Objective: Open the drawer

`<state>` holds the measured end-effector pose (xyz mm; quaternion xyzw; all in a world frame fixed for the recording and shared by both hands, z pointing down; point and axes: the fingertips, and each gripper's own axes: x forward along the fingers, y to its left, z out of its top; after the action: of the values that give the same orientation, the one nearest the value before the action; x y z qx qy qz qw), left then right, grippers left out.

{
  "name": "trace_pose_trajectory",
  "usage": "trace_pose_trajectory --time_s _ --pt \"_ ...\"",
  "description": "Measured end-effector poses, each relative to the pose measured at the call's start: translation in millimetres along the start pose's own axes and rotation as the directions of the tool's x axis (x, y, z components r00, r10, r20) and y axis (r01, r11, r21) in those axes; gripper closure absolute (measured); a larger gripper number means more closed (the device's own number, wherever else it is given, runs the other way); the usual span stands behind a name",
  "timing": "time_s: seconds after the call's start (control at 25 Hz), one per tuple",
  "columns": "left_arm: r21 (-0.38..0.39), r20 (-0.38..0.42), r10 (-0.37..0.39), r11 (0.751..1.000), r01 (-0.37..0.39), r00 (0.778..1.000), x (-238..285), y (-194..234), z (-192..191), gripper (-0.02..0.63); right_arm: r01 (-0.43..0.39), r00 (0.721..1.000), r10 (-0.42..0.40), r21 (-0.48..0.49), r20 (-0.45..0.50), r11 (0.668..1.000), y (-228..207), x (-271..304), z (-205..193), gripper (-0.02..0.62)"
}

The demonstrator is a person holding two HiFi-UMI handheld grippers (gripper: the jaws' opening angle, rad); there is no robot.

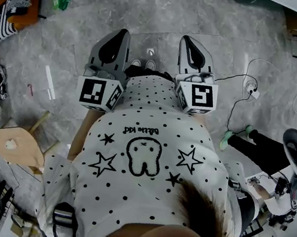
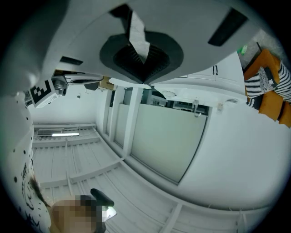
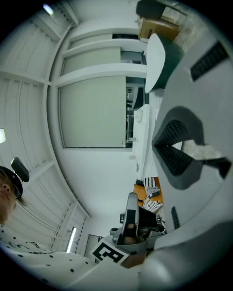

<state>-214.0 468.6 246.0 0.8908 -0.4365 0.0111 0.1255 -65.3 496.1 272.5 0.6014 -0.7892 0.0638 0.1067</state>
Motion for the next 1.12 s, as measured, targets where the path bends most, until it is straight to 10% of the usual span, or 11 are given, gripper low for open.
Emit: trace_pose_trajectory --time_s 0.56,1.12 --pt "-0.008 0.0 -0.011 1.0 0.011 1.0 39.5 -55.5 -20.6 0.601 0.005 1.0 -0.006 0.045 0.027 0.999 -65.7 -26.9 -17.0 0.581" --pt "-0.015 0.007 -0.049 0.999 0.05 0.999 87.5 -17.6 2.9 0.6 0.045 0.998 -0.046 0.053 0.031 0.998 -77.5 28.5 4.6 0.581"
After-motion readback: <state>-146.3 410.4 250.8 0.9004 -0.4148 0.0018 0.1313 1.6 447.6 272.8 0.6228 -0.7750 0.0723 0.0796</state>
